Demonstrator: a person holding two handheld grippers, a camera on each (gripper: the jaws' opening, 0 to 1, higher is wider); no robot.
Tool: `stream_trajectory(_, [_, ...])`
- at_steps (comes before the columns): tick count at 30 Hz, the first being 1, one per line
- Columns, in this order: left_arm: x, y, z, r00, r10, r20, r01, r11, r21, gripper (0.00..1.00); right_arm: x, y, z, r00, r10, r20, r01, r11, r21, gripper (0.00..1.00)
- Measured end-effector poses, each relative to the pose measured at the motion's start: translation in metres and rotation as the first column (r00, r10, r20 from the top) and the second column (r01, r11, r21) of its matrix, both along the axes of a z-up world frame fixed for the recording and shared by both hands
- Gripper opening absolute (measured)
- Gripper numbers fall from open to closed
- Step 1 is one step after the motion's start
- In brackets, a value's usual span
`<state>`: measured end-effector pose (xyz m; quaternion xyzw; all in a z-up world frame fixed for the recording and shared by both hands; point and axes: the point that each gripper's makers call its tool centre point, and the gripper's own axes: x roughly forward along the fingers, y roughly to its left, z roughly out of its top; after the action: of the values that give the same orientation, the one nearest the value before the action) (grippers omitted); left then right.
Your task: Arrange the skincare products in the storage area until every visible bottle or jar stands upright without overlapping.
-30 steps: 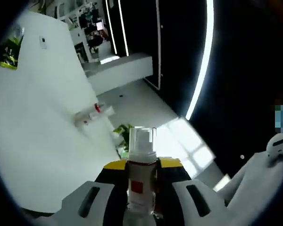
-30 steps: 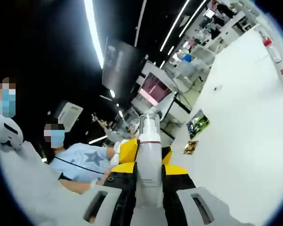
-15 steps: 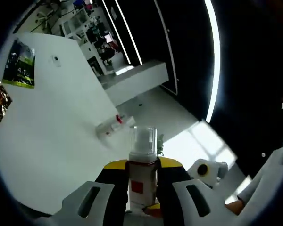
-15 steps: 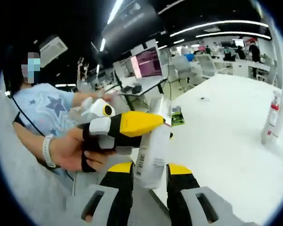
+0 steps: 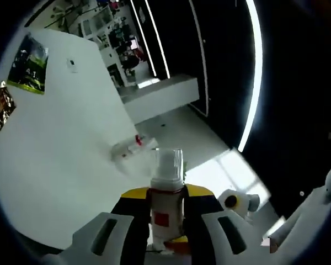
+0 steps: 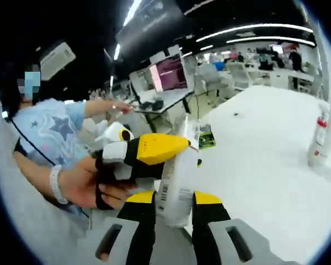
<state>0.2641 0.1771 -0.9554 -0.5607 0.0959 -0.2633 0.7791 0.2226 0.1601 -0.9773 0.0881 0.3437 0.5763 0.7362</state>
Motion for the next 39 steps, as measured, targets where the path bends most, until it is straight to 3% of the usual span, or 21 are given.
stream_trajectory(3, [-0.004, -0.008, 0.011, 0.998, -0.042, 0.05, 0.044, 0.998, -0.041, 0.16, -0.004, -0.004, 0.012, 0.987, 0.006, -0.164, 0.013, 0.993, 0.115, 0.16])
stream_trajectory(5, [-0.008, -0.012, 0.02, 0.993, -0.082, 0.088, 0.09, 0.992, -0.091, 0.16, -0.01, -0.007, 0.02, 0.959, 0.049, -0.278, 0.008, 0.979, 0.204, 0.16])
stream_trajectory(7, [-0.01, -0.016, 0.026, 0.988, -0.112, 0.108, 0.127, 0.981, -0.149, 0.18, -0.018, -0.008, 0.032, 0.91, 0.118, -0.398, 0.009, 0.953, 0.302, 0.16])
stream_trajectory(8, [-0.014, -0.02, 0.029, 0.983, -0.146, 0.114, 0.164, 0.972, -0.168, 0.19, -0.02, -0.011, 0.033, 0.89, 0.136, -0.436, 0.008, 0.95, 0.312, 0.16])
stream_trajectory(9, [-0.013, -0.021, 0.029, 0.983, -0.141, 0.115, 0.159, 0.974, -0.161, 0.19, -0.019, -0.011, 0.035, 0.887, 0.14, -0.439, 0.017, 0.942, 0.336, 0.16])
stream_trajectory(11, [-0.018, -0.027, 0.036, 0.972, -0.184, 0.145, 0.207, 0.964, -0.169, 0.21, -0.028, -0.013, 0.042, 0.831, 0.212, -0.514, 0.002, 0.924, 0.383, 0.16])
stream_trajectory(12, [-0.016, -0.027, 0.038, 0.974, -0.175, 0.143, 0.199, 0.964, -0.176, 0.21, -0.028, -0.013, 0.044, 0.825, 0.22, -0.521, 0.011, 0.914, 0.405, 0.16])
stream_trajectory(13, [-0.017, -0.029, 0.041, 0.97, -0.189, 0.151, 0.216, 0.958, -0.189, 0.21, -0.034, -0.013, 0.051, 0.78, 0.265, -0.567, 0.014, 0.898, 0.44, 0.16])
stream_trajectory(14, [-0.02, -0.031, 0.046, 0.964, -0.21, 0.165, 0.243, 0.946, -0.215, 0.21, -0.035, -0.014, 0.053, 0.766, 0.276, -0.581, 0.018, 0.894, 0.448, 0.16])
stream_trajectory(15, [-0.016, -0.031, 0.047, 0.966, -0.201, 0.163, 0.235, 0.946, -0.224, 0.21, -0.033, -0.013, 0.056, 0.757, 0.28, -0.59, 0.038, 0.883, 0.468, 0.16])
stream_trajectory(17, [-0.015, -0.033, 0.05, 0.964, -0.206, 0.166, 0.242, 0.941, -0.237, 0.21, -0.032, -0.012, 0.056, 0.763, 0.282, -0.582, 0.033, 0.881, 0.471, 0.16])
stream_trajectory(21, [-0.007, -0.028, 0.044, 0.975, -0.161, 0.153, 0.192, 0.957, -0.218, 0.21, -0.023, -0.01, 0.051, 0.796, 0.221, -0.564, 0.067, 0.893, 0.445, 0.18])
stream_trajectory(22, [-0.002, -0.023, 0.037, 0.983, -0.127, 0.13, 0.151, 0.971, -0.188, 0.2, -0.022, -0.01, 0.05, 0.809, 0.2, -0.552, 0.072, 0.9, 0.43, 0.22])
stream_trajectory(24, [-0.001, -0.021, 0.03, 0.987, -0.102, 0.126, 0.116, 0.988, -0.105, 0.2, -0.015, -0.012, 0.034, 0.867, 0.116, -0.484, 0.067, 0.937, 0.344, 0.21])
stream_trajectory(26, [0.001, -0.021, 0.023, 0.99, -0.088, 0.11, 0.094, 0.995, -0.046, 0.19, -0.012, -0.011, 0.027, 0.911, 0.074, -0.406, 0.05, 0.957, 0.286, 0.2])
stream_trajectory(29, [0.003, -0.022, 0.018, 0.993, -0.07, 0.099, 0.069, 0.998, 0.01, 0.19, -0.011, -0.011, 0.019, 0.941, 0.043, -0.335, 0.033, 0.976, 0.217, 0.18])
stream_trajectory(33, [0.003, -0.024, 0.017, 0.994, -0.051, 0.098, 0.049, 0.998, 0.028, 0.19, -0.011, -0.009, 0.011, 0.963, 0.017, -0.269, 0.023, 0.989, 0.145, 0.23])
stream_trajectory(35, [0.004, -0.026, 0.016, 0.994, -0.043, 0.096, 0.038, 0.998, 0.056, 0.19, -0.018, -0.007, 0.006, 0.963, 0.035, -0.267, -0.007, 0.995, 0.104, 0.22])
stream_trajectory(36, [0.004, -0.029, 0.012, 0.994, -0.053, 0.092, 0.045, 0.995, 0.088, 0.19, -0.019, -0.007, 0.005, 0.971, 0.04, -0.237, -0.019, 0.996, 0.088, 0.2])
stream_trajectory(39, [0.002, -0.028, 0.014, 0.993, -0.066, 0.097, 0.061, 0.997, 0.051, 0.19, -0.021, -0.008, 0.007, 0.96, 0.032, -0.276, -0.008, 0.996, 0.088, 0.14])
